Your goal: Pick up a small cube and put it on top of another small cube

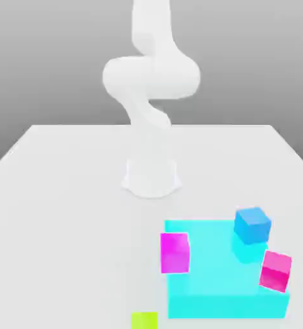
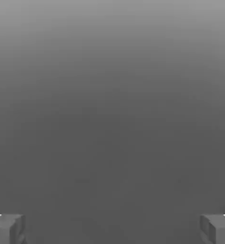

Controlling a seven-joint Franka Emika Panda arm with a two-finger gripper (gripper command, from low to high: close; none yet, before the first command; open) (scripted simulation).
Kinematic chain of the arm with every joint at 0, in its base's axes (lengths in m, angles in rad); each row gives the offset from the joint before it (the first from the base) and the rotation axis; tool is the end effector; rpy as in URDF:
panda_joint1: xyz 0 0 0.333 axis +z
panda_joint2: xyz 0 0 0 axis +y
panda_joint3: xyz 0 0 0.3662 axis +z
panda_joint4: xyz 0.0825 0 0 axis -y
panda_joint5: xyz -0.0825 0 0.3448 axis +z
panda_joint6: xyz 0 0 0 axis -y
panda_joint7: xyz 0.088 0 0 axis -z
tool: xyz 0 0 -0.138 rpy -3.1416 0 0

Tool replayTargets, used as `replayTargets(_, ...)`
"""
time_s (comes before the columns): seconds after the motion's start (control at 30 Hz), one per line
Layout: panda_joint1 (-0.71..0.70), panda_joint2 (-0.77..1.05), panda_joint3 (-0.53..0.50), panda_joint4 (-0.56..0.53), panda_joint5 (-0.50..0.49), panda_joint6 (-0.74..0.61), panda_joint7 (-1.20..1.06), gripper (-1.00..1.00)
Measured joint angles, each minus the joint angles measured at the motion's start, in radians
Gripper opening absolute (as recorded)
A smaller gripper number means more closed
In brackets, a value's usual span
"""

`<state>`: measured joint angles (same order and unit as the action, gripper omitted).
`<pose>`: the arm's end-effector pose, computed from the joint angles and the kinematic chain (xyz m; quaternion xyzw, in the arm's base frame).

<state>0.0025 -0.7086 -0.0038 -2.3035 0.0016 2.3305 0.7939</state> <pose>0.3289 -0.0010 0.6956 -0.8602 0.3616 -0.3309 0.1407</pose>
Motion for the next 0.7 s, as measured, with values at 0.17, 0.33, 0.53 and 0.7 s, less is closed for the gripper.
replayTargets(0.17,0.005,0.187,-0.008,-0.007,0.003,0.062,-0.012,0.0)
replayTargets(0.33,0.008,0.369,-0.014,-0.014,0.009,0.123,-0.027,0.0)
replayTargets(0.53,0.009,0.586,-0.019,-0.022,0.016,0.196,-0.043,0.0)
replayTargets(0.7,0.005,0.768,-0.019,-0.029,0.02,0.256,-0.056,0.0)
